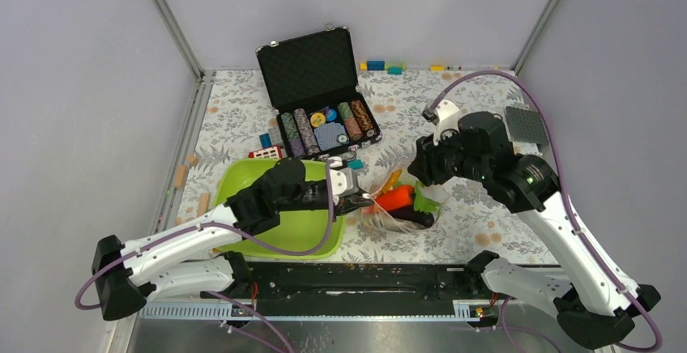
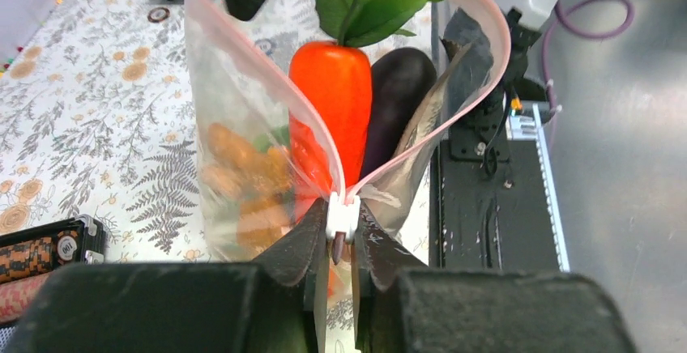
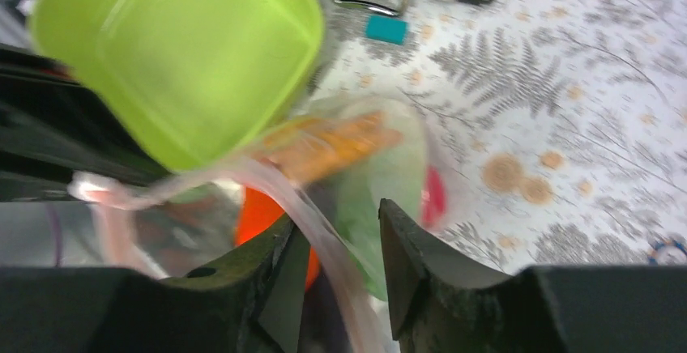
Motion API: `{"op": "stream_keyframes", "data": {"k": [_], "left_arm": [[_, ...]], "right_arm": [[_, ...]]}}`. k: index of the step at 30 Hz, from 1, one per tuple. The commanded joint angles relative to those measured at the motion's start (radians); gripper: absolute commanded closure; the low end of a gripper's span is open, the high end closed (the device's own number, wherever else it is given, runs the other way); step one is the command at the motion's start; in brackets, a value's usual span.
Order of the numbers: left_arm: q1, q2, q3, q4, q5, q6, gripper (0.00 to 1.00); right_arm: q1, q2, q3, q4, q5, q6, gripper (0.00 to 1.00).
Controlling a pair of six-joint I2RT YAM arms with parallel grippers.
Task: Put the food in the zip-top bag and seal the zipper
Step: Adjust the fake vegetable in the zipper food storage bag.
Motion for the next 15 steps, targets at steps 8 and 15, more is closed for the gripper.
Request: {"op": "stream_keyframes", "data": {"k": [8, 15], "left_arm": [[0.001, -0.136, -0.037, 0.26, -0.113, -0.305, 1.0], [0.0, -0.109, -0.044, 0.257, -0.176, -0.368, 1.0]], "right_arm": [[-0.007, -0.154, -0.134, -0.085, 0.313, 0.053, 0.51], [-0.006, -0.168, -0.151, -0.163, 0.45, 0.083, 0.5]]}}
